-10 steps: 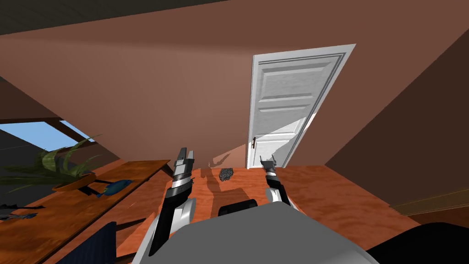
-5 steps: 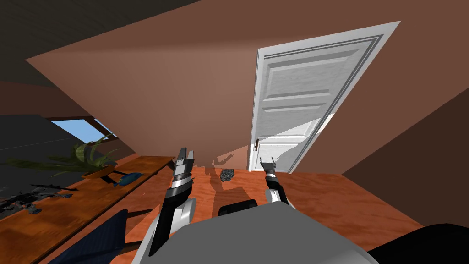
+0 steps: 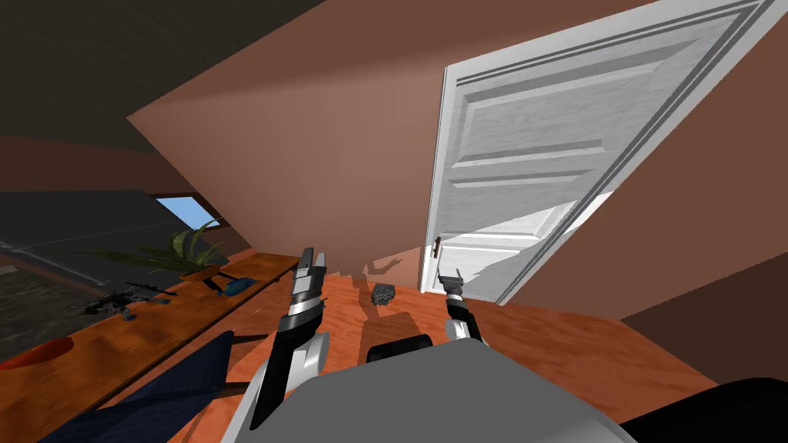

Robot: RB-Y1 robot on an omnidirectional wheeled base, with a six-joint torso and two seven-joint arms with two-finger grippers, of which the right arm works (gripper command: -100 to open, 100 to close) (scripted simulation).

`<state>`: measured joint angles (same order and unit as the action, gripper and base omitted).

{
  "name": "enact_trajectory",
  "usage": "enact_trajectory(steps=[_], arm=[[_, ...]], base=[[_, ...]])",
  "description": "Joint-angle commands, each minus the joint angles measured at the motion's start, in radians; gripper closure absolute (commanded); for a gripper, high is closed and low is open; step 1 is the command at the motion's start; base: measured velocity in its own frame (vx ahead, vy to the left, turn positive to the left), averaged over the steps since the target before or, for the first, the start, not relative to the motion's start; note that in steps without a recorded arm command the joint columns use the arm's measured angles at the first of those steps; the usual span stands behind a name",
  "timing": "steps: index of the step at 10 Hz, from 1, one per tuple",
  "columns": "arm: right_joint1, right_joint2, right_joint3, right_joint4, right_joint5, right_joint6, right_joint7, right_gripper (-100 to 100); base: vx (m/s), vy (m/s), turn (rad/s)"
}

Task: Pull the door open

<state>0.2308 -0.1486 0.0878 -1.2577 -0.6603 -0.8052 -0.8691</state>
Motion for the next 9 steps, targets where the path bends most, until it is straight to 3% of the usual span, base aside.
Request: enact_trajectory(steps=[1, 7, 9], arm=[[-0.002, -0.003, 0.005, 0.022, -0.018, -0.005, -0.028, -100], [-0.041, -0.012, 0.025, 0.164, -0.103, -0.032, -0.154, -100], [-0.048, -0.013, 0.028, 0.189, -0.118, -0.037, -0.176, -100]], base=[[0.063, -0.101, 0.131], [0.063, -0.106, 0.166], [0.047, -0.091, 0.107]])
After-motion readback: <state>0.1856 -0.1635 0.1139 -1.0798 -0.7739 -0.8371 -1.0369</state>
